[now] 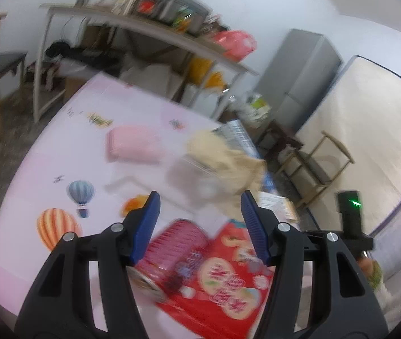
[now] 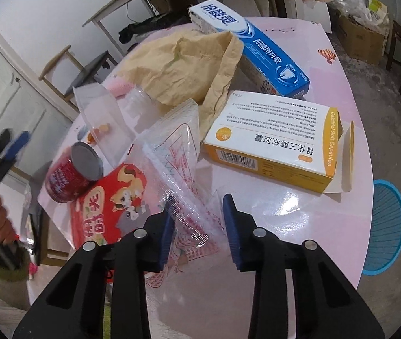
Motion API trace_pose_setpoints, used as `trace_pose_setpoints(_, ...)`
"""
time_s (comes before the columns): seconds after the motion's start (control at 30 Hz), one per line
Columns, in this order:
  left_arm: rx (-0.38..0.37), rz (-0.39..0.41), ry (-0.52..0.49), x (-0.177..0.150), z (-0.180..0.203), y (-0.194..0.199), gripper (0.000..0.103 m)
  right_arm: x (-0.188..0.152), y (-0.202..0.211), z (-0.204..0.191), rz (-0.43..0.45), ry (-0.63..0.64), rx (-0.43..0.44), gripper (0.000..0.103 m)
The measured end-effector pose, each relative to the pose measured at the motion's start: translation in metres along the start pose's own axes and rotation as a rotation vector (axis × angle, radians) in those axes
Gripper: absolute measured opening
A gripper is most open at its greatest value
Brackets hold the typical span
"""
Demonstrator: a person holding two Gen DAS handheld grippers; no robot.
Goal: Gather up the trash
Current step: 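Grasp the large clear plastic bag with the right tool, then grasp the orange chip with the left tool and lift it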
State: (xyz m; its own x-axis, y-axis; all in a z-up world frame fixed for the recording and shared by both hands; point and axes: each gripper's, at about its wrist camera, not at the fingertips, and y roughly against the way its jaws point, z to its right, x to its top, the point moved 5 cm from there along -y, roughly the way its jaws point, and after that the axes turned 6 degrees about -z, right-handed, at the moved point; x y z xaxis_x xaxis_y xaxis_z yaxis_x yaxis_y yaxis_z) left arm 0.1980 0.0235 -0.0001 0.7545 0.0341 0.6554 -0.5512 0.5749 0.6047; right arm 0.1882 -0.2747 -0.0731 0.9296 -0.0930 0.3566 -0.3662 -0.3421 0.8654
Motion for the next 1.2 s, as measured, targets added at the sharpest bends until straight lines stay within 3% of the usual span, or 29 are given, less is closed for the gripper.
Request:
trace_pose_setpoints(0.13,0.048,-0.148,0.104,0.007,-0.043,-0.035,0.053,-0.001,0.002,0.004,0.009,0.004,-0.026,0.034)
trace_pose_setpoints(0.33,-0.003,-0.323,0.21,0.007,-0.076,-0.084,0.05,0.005,0.006,0.0,0.024,0.015,-0.028,0.034)
trace_pose_setpoints(0.5,0.016,-0.385,0.208,0.003,-0.082,-0.103,0.047,0.01,0.002,-0.002,0.022,0.01,-0.027,0.034)
trace_pose_setpoints(0.7,0.046,-0.396,0.182,0.006,-0.087,-0.109,0.036,0.01,-0.001,-0.004,0.023,0.002,-0.019,0.033)
trace_pose_setpoints(0.87,0.061,-0.399,0.15,0.007,-0.086,-0.11,0.014,0.01,0.0,-0.003,0.025,-0.003,-0.02,0.033)
trace_pose_setpoints(0.97,0.065,-0.37,0.136,0.01,-0.084,-0.105,0.008,0.01,0.002,-0.002,0.028,-0.008,-0.022,0.033)
trace_pose_setpoints(1.2,0.084,-0.253,0.056,0.021,-0.065,-0.072,0.006,0.009,0.013,-0.002,0.056,-0.01,-0.018,0.033)
